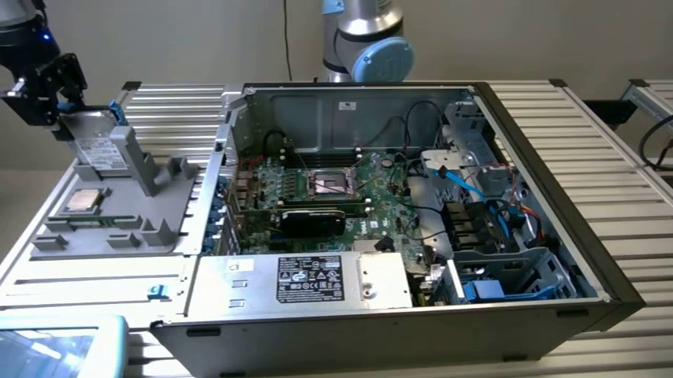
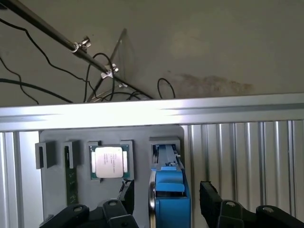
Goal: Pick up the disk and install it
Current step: 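Pick up the disk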
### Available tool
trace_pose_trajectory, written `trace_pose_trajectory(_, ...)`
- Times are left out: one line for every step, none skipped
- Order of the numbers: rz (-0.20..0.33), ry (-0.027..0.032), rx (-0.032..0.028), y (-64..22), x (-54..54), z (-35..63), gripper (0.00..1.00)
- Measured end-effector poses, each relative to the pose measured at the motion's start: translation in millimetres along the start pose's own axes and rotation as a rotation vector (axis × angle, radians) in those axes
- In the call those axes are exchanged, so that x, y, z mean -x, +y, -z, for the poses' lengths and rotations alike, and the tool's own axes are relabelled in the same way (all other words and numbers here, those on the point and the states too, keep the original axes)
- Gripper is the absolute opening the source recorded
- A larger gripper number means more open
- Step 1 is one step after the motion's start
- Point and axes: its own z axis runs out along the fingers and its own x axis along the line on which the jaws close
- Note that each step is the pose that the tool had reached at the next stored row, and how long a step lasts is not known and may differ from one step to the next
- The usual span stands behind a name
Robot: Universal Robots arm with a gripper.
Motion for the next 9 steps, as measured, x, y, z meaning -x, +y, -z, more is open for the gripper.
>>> trace_pose_trajectory(0.000,-0.0023,0.0001,0.0,0.0,-1.1,0.66)
trace_pose_trajectory(0.000,-0.0047,0.0003,0.0,0.0,-2.1,0.66)
trace_pose_trajectory(0.000,-0.0063,0.0004,0.1,0.1,-2.5,0.66)
trace_pose_trajectory(0.000,-0.0064,0.0007,0.1,0.1,-2.4,0.66)
trace_pose_trajectory(0.000,-0.0064,0.0007,0.1,0.1,-2.6,0.66)
trace_pose_trajectory(0.000,-0.0066,0.0003,0.1,0.1,-3.2,0.66)
trace_pose_trajectory(0.000,-0.0067,0.0002,0.0,0.1,-3.8,0.66)
trace_pose_trajectory(0.000,-0.0066,0.0003,0.0,0.1,-5.1,0.66)
trace_pose_trajectory(0.000,-0.0066,0.0004,0.1,0.2,-6.7,0.66)
